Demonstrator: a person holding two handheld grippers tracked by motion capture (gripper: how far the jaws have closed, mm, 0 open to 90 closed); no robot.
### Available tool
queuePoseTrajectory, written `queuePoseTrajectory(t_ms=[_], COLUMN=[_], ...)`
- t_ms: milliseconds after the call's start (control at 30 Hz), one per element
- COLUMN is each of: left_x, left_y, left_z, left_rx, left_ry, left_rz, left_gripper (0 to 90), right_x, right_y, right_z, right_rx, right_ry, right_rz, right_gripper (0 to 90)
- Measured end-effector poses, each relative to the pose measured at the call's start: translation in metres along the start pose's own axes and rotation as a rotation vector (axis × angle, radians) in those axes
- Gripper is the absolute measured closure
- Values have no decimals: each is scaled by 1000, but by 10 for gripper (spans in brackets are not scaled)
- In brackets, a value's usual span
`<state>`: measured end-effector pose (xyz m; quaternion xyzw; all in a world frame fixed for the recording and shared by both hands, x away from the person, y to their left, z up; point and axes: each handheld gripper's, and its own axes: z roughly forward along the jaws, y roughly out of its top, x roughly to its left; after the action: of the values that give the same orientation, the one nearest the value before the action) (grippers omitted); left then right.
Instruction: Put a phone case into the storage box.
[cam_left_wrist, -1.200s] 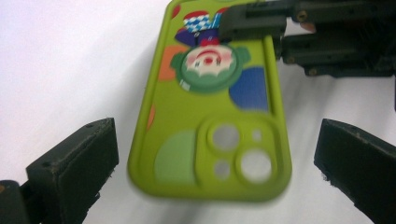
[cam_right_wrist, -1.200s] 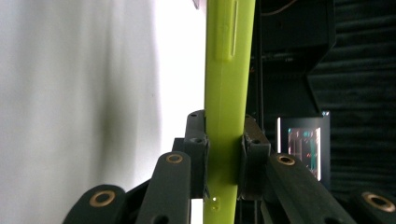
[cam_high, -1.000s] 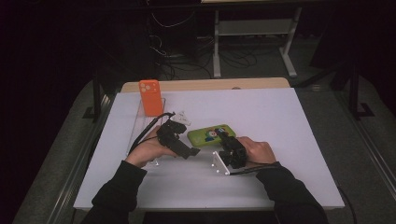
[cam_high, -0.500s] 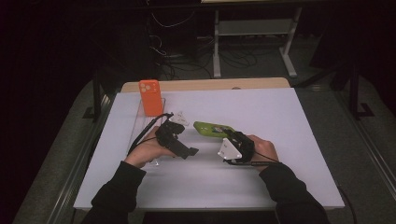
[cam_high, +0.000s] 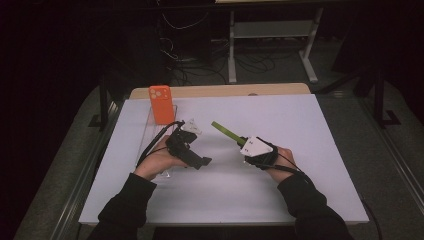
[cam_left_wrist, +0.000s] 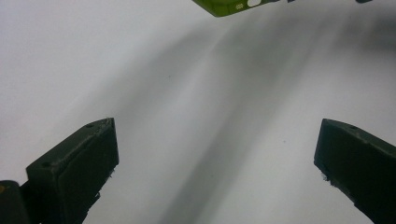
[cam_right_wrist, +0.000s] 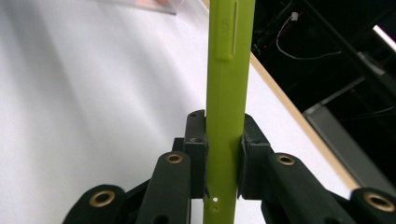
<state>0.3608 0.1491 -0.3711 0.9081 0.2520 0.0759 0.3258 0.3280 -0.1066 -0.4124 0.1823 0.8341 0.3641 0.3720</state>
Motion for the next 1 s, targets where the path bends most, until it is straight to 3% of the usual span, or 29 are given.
queuePoseTrajectory(t_ms=[167,400,433,700,833,933,1000], left_x=[0,0,0,2,2,3,1], left_y=[0,0,0,0,1,3,5], left_z=[1,1,0,0,0,0,0], left_rx=[-8,-17,-15,-37,-54,-82,-108], left_ry=[2,9,9,10,17,28,26], left_rz=[-11,-7,-8,-41,-59,-67,-103], left_gripper=[0,0,0,0,0,0,0], right_x=[-9,-18,-21,-27,-29,-30,-30], right_y=[-2,-4,-5,-10,-13,-13,-12], right_z=[0,0,1,6,8,7,6], right_rx=[-20,-32,-48,-17,0,-4,-7], right_ry=[45,132,136,216,227,230,232], right_rz=[114,319,311,511,580,594,602], right_gripper=[755,755,755,755,755,755,755])
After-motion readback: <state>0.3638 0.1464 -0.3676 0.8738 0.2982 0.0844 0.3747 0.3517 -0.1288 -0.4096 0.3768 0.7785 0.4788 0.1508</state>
